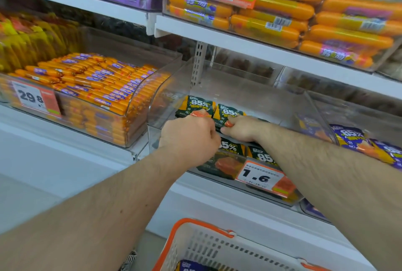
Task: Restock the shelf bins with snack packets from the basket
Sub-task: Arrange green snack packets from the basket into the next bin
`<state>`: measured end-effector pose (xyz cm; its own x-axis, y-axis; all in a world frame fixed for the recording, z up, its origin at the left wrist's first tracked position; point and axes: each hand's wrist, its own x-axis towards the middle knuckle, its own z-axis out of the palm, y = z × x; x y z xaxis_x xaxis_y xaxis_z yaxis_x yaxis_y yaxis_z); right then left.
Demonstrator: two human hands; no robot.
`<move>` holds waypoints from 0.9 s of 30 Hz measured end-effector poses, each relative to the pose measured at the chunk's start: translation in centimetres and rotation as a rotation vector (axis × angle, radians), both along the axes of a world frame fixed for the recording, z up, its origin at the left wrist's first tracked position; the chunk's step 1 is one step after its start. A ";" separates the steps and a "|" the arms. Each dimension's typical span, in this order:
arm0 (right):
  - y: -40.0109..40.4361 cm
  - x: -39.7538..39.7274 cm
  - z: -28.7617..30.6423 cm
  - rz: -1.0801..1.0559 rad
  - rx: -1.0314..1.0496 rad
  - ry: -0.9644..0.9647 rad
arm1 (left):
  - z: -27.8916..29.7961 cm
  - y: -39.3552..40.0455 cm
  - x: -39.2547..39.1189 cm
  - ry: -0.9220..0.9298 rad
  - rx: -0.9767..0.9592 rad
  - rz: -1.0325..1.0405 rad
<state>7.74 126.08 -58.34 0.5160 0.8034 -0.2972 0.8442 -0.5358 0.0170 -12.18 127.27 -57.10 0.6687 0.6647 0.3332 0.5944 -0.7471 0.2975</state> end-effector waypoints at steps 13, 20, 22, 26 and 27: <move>-10.0 -6.0 5.3 -0.165 0.856 0.071 | 1.5 -4.4 0.6 -0.498 0.112 -0.296; -20.8 -8.6 -2.1 -0.076 1.348 0.090 | -2.3 -9.2 1.8 0.227 -0.105 -0.594; -22.3 -8.5 -6.1 -0.032 1.277 0.098 | -4.4 -10.2 2.2 0.455 -0.152 -0.661; -24.1 -7.3 -14.9 -0.061 0.909 0.154 | -6.8 -11.7 2.6 0.732 -0.205 -0.687; -24.6 -7.0 -16.8 -0.103 0.776 0.191 | -7.1 -12.0 2.7 0.784 -0.213 -0.705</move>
<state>0.75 101.48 -75.14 0.5956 0.7680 0.2355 0.7406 -0.4114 -0.5313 -9.50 115.26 -64.20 0.9009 0.0390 -0.4323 0.1312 -0.9739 0.1855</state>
